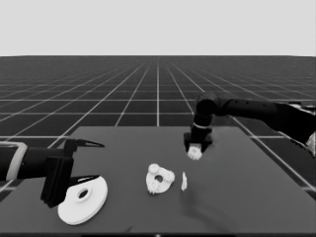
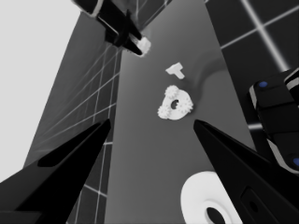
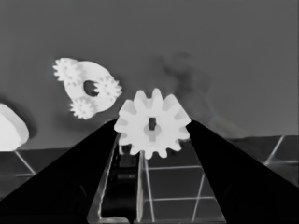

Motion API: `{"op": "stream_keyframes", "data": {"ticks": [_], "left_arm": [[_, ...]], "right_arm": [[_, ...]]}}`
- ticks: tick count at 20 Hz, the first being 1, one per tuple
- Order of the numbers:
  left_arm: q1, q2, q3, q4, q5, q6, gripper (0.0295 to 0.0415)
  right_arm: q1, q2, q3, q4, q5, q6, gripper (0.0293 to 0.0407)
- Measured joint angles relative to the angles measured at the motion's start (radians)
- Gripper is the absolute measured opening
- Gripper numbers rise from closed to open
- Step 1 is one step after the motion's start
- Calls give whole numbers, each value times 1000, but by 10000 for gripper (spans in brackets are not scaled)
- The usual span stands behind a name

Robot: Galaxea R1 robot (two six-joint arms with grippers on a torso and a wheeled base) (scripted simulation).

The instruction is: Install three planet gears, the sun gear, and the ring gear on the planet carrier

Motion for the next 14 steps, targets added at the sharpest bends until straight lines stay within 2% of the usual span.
{"op": "stream_keyframes", "data": {"ticks": [1, 3, 9, 10, 11, 12, 14], "left_arm": [[0, 0, 0, 0, 0, 0, 385], [0, 0, 0, 0, 0, 0, 385], [0, 0, 0, 0, 0, 0, 385], [0, 0, 0, 0, 0, 0, 385], [0, 0, 0, 0, 0, 0, 385], [0, 0, 0, 0, 0, 0, 385], [0, 0, 0, 0, 0, 0, 385]], "right_arm": [[0, 171, -52, 2, 6, 82, 310], [0, 343, -177, 3, 8, 100, 310], [0, 426, -272, 3, 7, 86, 310], [-117, 423, -261, -135, 30, 94, 310], [-217, 428, -282, -219, 44, 81, 310], [-272, 435, -312, -266, 56, 61, 310], [-318, 445, -350, -307, 71, 37, 310]]}}
